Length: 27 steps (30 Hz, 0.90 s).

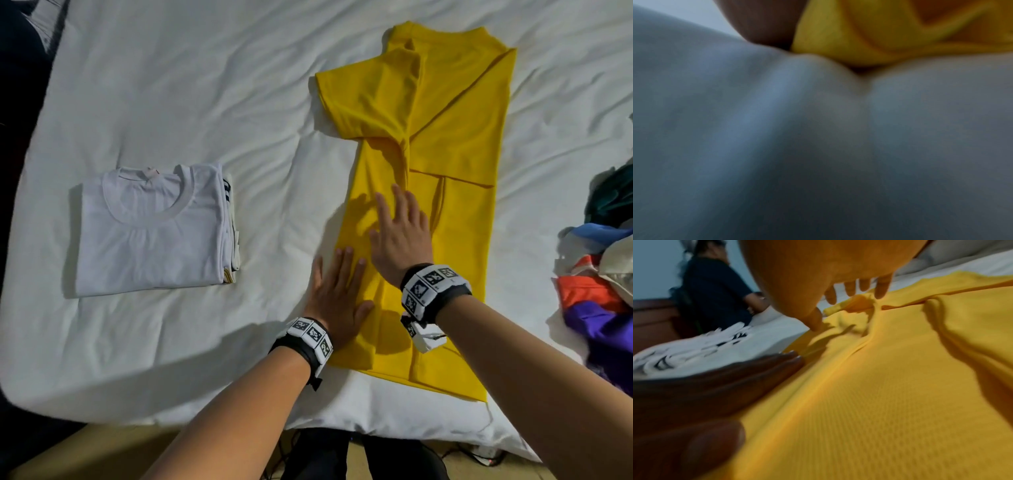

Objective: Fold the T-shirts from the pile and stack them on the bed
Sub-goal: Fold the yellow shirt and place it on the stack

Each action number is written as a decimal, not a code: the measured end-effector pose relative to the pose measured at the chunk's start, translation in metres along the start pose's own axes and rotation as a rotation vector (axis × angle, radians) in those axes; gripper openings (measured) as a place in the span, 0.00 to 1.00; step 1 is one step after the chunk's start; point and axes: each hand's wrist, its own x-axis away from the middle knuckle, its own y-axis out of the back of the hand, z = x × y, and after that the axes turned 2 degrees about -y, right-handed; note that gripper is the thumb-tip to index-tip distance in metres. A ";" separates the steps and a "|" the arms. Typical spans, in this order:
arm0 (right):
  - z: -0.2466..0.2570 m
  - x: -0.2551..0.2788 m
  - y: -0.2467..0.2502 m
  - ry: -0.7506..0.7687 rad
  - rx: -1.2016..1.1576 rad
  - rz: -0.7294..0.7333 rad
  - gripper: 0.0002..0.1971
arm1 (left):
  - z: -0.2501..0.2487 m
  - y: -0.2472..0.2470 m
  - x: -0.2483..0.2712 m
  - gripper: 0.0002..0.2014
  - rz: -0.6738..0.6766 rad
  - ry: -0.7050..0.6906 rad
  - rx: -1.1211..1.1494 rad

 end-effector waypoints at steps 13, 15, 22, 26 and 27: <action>-0.016 -0.016 0.002 -0.002 0.080 0.154 0.36 | 0.014 0.107 -0.040 0.16 0.089 -0.030 -0.061; -0.012 -0.029 0.018 -0.030 0.014 0.058 0.28 | 0.028 0.129 -0.065 0.17 0.003 0.002 -0.009; -0.003 -0.103 0.045 0.010 0.043 -0.151 0.12 | 0.085 0.192 -0.176 0.14 -0.168 0.174 -0.024; 0.010 -0.144 0.049 0.060 0.099 -0.194 0.10 | 0.118 0.210 -0.236 0.15 -0.222 0.276 -0.045; 0.012 -0.153 0.048 0.072 0.104 -0.195 0.13 | 0.125 0.213 -0.249 0.17 -0.223 0.287 -0.055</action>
